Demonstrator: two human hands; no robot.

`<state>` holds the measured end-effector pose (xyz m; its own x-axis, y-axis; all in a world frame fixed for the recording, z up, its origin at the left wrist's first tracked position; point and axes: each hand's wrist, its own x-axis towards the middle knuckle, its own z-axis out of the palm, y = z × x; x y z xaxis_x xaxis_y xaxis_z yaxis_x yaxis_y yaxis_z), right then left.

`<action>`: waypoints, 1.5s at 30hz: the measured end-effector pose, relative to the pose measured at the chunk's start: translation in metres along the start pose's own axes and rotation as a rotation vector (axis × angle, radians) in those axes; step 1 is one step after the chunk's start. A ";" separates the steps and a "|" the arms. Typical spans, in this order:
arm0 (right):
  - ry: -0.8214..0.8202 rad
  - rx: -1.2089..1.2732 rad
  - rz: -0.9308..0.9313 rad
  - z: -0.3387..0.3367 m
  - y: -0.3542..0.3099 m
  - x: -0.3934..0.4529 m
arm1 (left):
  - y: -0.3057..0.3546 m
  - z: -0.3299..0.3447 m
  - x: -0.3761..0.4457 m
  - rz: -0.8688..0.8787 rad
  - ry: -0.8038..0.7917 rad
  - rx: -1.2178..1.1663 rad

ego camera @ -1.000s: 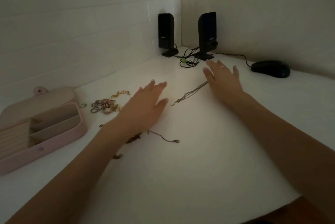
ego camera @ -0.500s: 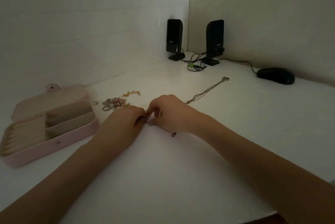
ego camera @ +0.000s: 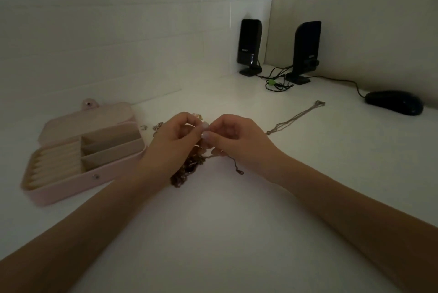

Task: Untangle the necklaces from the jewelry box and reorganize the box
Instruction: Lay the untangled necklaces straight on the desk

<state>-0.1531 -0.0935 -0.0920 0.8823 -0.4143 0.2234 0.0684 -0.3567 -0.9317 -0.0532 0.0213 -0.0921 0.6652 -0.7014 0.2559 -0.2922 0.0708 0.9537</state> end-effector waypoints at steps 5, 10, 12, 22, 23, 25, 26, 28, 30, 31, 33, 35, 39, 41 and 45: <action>0.028 0.193 0.067 -0.001 -0.003 0.000 | 0.005 0.003 -0.004 0.044 -0.076 0.014; 0.036 0.409 0.204 -0.014 -0.010 0.002 | 0.003 0.001 -0.005 0.045 -0.091 0.085; -0.017 0.568 0.265 -0.016 -0.012 0.002 | 0.000 0.001 -0.005 0.016 -0.057 0.111; 0.088 1.227 0.277 -0.044 -0.016 0.008 | -0.002 -0.007 -0.008 0.035 0.002 0.211; 0.107 1.228 0.273 -0.047 -0.016 0.009 | -0.002 -0.007 -0.008 0.042 0.006 0.237; 0.146 1.210 0.262 -0.051 -0.017 0.011 | -0.003 -0.009 -0.007 0.069 0.023 0.311; 0.161 1.183 0.257 -0.054 -0.017 0.011 | -0.004 -0.010 -0.006 0.091 0.039 0.360; 0.164 1.095 0.246 -0.055 -0.017 0.011 | -0.002 -0.012 -0.006 0.132 0.072 0.423; 0.154 1.028 0.235 -0.053 -0.017 0.010 | 0.001 -0.014 -0.006 0.154 0.119 0.418; 0.155 1.013 0.233 -0.052 -0.018 0.009 | 0.002 -0.014 -0.006 0.161 0.141 0.408; 0.174 0.976 0.230 -0.052 -0.019 0.008 | 0.005 -0.015 -0.005 0.161 0.152 0.387; 0.187 0.914 0.222 -0.053 -0.021 0.007 | 0.006 -0.017 -0.004 0.124 0.124 0.332; 0.113 0.944 0.213 -0.056 -0.023 0.004 | 0.005 -0.019 -0.003 0.080 0.101 0.376; 0.047 0.913 0.219 -0.057 -0.025 0.002 | 0.003 -0.017 -0.004 0.135 0.115 0.503; -0.114 0.696 0.211 -0.054 -0.029 -0.005 | 0.004 -0.015 -0.009 0.204 0.106 0.644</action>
<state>-0.1845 -0.1267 -0.0504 0.9497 -0.3122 0.0233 0.1381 0.3509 -0.9262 -0.0500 0.0387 -0.0882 0.6074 -0.6437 0.4657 -0.7477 -0.2651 0.6088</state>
